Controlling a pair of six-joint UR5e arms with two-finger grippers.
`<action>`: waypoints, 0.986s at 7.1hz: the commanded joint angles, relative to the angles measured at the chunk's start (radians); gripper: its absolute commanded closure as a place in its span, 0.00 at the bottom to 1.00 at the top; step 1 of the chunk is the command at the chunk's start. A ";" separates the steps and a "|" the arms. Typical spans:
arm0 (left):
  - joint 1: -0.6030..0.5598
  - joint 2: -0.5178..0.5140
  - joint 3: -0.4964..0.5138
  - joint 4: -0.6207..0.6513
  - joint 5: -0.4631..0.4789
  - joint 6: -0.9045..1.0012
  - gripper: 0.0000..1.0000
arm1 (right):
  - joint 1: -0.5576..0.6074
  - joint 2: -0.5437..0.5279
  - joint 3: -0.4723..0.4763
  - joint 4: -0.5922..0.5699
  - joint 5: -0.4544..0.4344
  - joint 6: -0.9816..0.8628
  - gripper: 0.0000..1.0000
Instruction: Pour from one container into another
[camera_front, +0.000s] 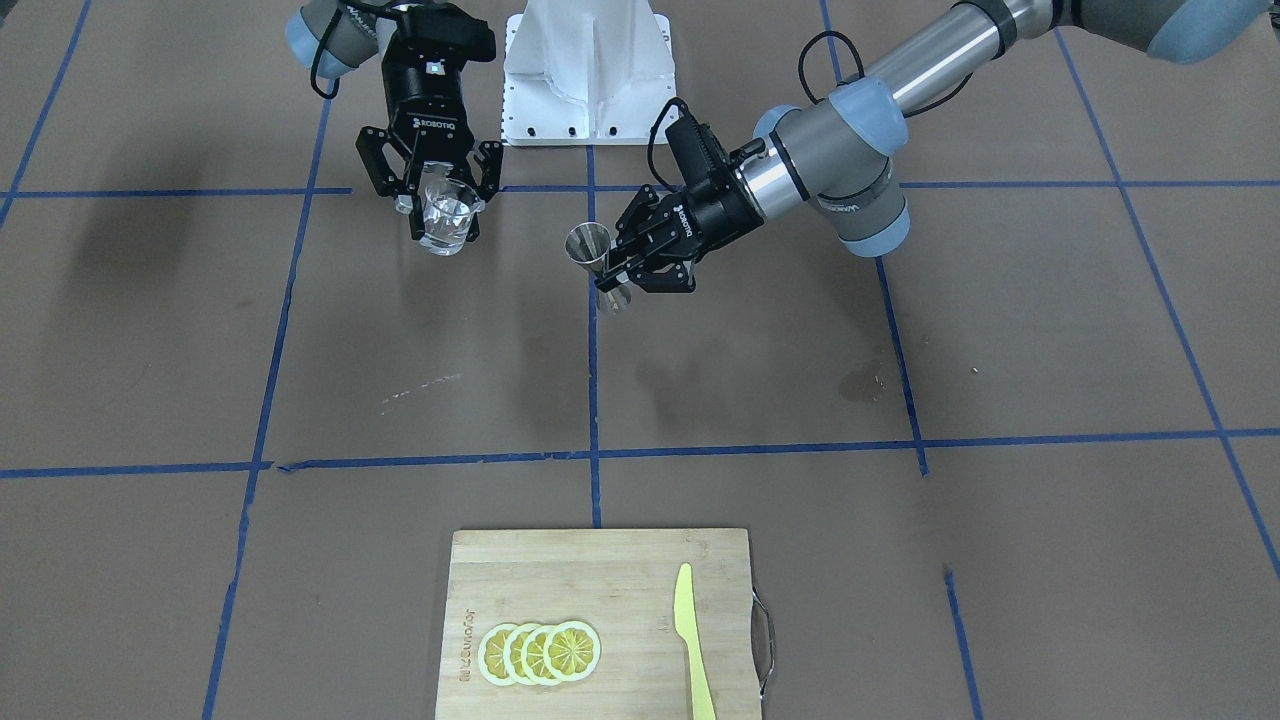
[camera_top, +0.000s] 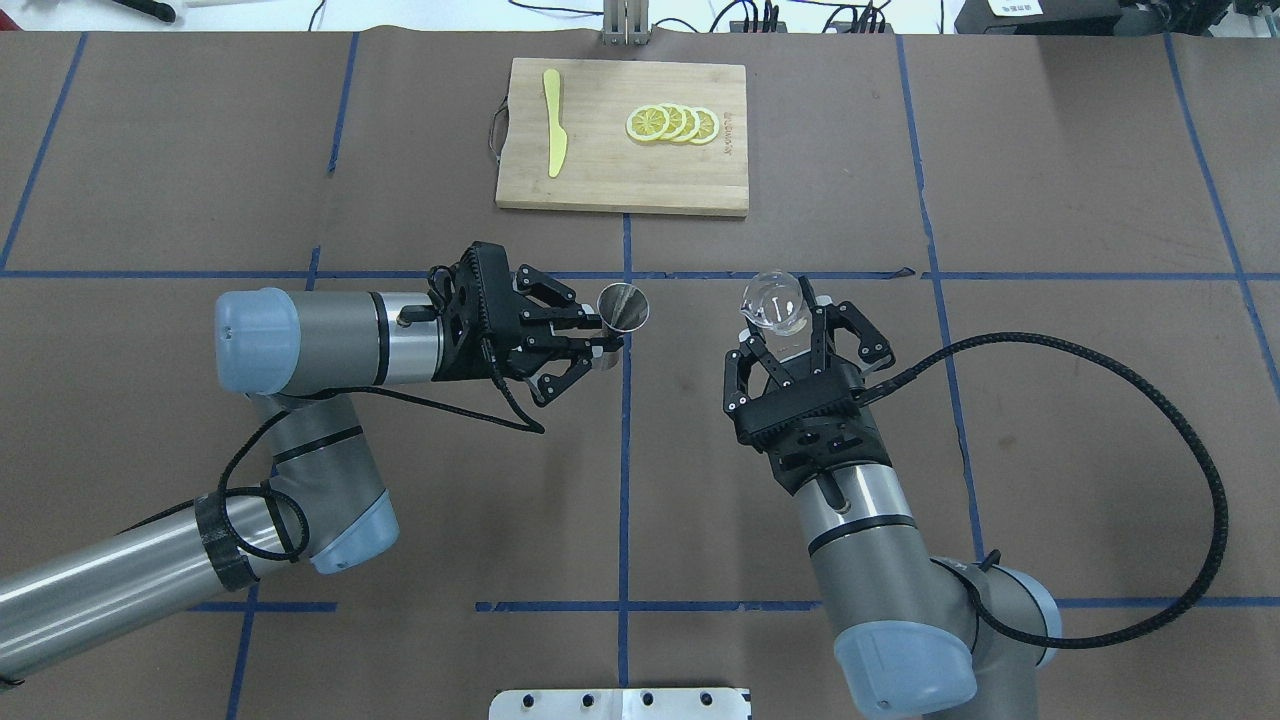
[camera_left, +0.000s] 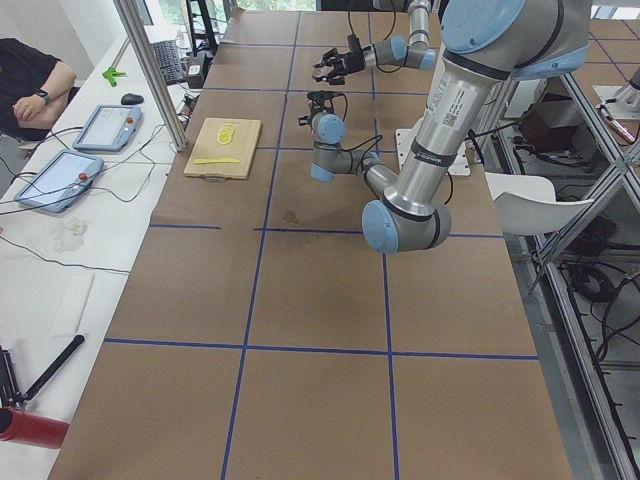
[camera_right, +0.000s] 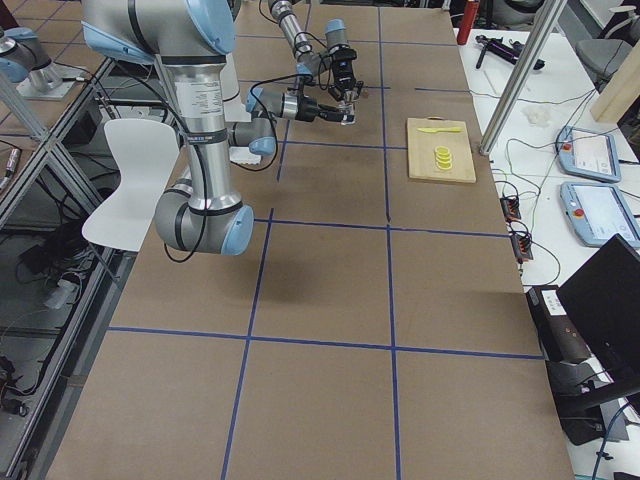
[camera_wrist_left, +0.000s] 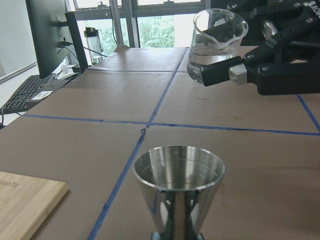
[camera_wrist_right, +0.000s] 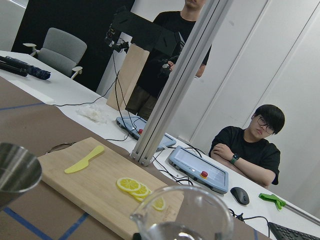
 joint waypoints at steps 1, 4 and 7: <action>0.005 0.001 0.000 -0.002 0.001 -0.002 1.00 | 0.000 0.068 0.002 -0.101 0.000 -0.042 1.00; 0.016 0.001 -0.003 -0.008 0.001 -0.003 1.00 | 0.029 0.142 0.000 -0.276 0.004 -0.044 1.00; 0.020 0.002 -0.003 -0.008 0.001 -0.003 1.00 | 0.047 0.191 0.002 -0.419 0.038 -0.049 1.00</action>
